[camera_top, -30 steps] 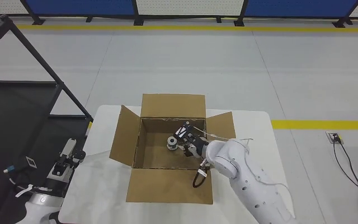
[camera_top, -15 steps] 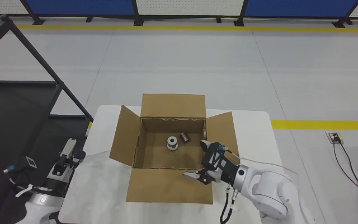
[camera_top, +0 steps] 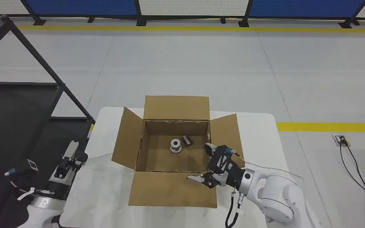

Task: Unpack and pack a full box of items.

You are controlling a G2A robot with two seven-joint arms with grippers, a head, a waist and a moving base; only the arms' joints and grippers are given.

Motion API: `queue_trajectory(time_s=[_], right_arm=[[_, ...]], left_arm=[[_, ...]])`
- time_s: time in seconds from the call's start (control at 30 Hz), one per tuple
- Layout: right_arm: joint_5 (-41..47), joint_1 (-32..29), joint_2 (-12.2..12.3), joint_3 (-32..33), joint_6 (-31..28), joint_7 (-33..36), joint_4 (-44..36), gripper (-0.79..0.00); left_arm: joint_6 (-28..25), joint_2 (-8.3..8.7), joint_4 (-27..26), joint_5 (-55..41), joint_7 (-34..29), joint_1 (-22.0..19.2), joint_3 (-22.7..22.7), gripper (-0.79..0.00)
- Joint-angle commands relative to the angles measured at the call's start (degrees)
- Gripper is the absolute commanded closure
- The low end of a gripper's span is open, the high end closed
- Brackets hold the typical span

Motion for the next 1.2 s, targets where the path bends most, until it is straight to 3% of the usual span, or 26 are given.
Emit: queue_trajectory(time_s=[0.0,0.2,0.5,0.83,1.17], right_arm=[[4.61,-1.05,0.3,2.08,-0.86,-1.79,-0.52,-0.785],[20.7,-6.49,1.74,12.27,-2.09,-2.39,-1.87,-0.785],[37.06,-9.63,4.02,24.04,1.84,5.61,2.78,-0.785],[47.43,-2.24,5.63,20.6,6.11,18.11,14.52,-0.785],[49.56,7.35,6.28,13.62,6.49,22.85,23.16,-0.785]], left_arm=[[0.25,-0.03,-0.96,3.74,2.51,-0.3,2.16,-0.785],[1.13,0.24,-0.55,15.68,5.29,-2.27,7.52,-0.785],[2.89,0.47,1.78,26.34,6.11,-4.95,14.63,-0.785],[1.19,0.69,0.05,26.76,3.93,-5.09,18.7,-0.785],[1.43,0.85,1.77,29.87,0.95,-7.62,24.58,-0.785]])
